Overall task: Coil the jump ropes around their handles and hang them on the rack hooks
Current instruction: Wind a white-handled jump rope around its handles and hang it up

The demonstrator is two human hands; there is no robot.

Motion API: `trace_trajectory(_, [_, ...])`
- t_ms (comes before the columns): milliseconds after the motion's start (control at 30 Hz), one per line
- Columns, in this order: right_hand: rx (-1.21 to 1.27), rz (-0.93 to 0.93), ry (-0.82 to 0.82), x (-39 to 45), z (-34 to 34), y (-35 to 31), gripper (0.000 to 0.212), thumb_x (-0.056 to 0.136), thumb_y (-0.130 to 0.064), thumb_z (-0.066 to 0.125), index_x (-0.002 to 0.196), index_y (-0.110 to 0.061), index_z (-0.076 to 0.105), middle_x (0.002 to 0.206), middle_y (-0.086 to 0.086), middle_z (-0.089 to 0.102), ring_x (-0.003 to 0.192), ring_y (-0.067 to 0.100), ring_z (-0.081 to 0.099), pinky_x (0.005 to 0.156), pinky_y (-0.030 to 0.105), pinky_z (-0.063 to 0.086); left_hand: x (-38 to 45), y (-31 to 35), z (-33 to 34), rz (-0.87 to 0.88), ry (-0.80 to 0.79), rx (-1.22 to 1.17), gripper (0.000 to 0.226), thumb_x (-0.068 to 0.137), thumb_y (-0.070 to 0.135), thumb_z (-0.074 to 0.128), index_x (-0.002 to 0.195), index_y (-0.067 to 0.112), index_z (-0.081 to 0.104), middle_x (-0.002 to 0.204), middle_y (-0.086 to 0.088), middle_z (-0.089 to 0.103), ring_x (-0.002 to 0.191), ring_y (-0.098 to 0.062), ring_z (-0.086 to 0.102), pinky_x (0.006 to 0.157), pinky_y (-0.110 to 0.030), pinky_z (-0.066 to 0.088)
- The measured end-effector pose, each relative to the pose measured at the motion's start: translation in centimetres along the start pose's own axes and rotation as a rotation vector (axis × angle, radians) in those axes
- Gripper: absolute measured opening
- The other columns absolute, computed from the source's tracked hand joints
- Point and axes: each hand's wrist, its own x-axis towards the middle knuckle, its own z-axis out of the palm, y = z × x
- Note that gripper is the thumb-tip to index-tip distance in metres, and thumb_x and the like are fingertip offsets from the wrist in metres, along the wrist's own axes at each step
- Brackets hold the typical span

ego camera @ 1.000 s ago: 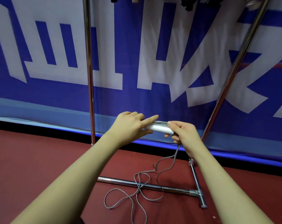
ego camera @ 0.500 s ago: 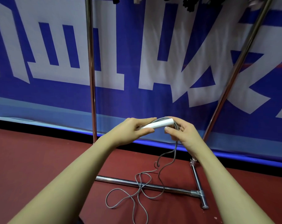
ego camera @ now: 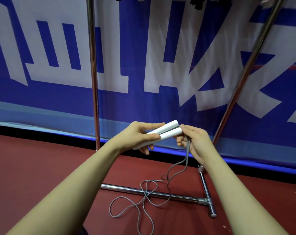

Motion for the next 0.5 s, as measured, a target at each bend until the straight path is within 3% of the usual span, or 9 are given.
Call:
trace_trajectory(167, [0.151, 0.018, 0.061, 0.21, 0.32, 0.00, 0.020, 0.097, -0.004, 0.047, 0.094, 0.006, 0.064, 0.065, 0.012, 0.063, 0.051, 0.014, 0.061, 0.053, 0.024, 0.054, 0.15, -0.10, 0.39, -0.018, 0.009, 0.040, 0.046, 0.095, 0.022, 0.061, 0.135, 0.043, 0.051, 0.068, -0.003, 0.056, 0.049, -0.014, 0.043, 0.047, -0.022, 0.041])
trace_trajectory(300, [0.158, -0.113, 0.008, 0.06, 0.12, 0.02, 0.023, 0.096, -0.002, 0.049, 0.114, -0.006, 0.064, 0.076, 0.006, 0.069, 0.065, 0.017, 0.067, 0.067, 0.028, 0.058, 0.16, 0.14, 0.60, 0.003, 0.086, -0.016, 0.044, 0.094, 0.022, 0.061, 0.125, 0.052, 0.055, 0.067, -0.001, 0.051, 0.050, -0.014, 0.035, 0.045, -0.021, 0.029])
trace_trajectory(400, [0.054, -0.220, 0.046, -0.16, 0.13, 0.08, 0.020, 0.091, 0.000, 0.057, 0.106, -0.007, 0.069, 0.074, 0.008, 0.069, 0.067, 0.016, 0.067, 0.069, 0.028, 0.058, 0.29, 0.38, 0.78, 0.016, 0.107, -0.034, 0.043, 0.093, 0.021, 0.063, 0.125, 0.048, 0.056, 0.065, -0.002, 0.056, 0.047, -0.016, 0.037, 0.044, -0.022, 0.032])
trace_trajectory(500, [-0.007, -0.266, 0.076, -0.26, 0.11, 0.06, 0.016, 0.091, -0.001, 0.059, 0.098, -0.007, 0.071, 0.067, 0.008, 0.067, 0.064, 0.016, 0.067, 0.067, 0.027, 0.058, 0.33, 0.49, 0.92, 0.000, 0.078, -0.066, 0.044, 0.092, 0.018, 0.064, 0.130, 0.039, 0.057, 0.066, -0.004, 0.062, 0.047, -0.018, 0.051, 0.049, -0.027, 0.049])
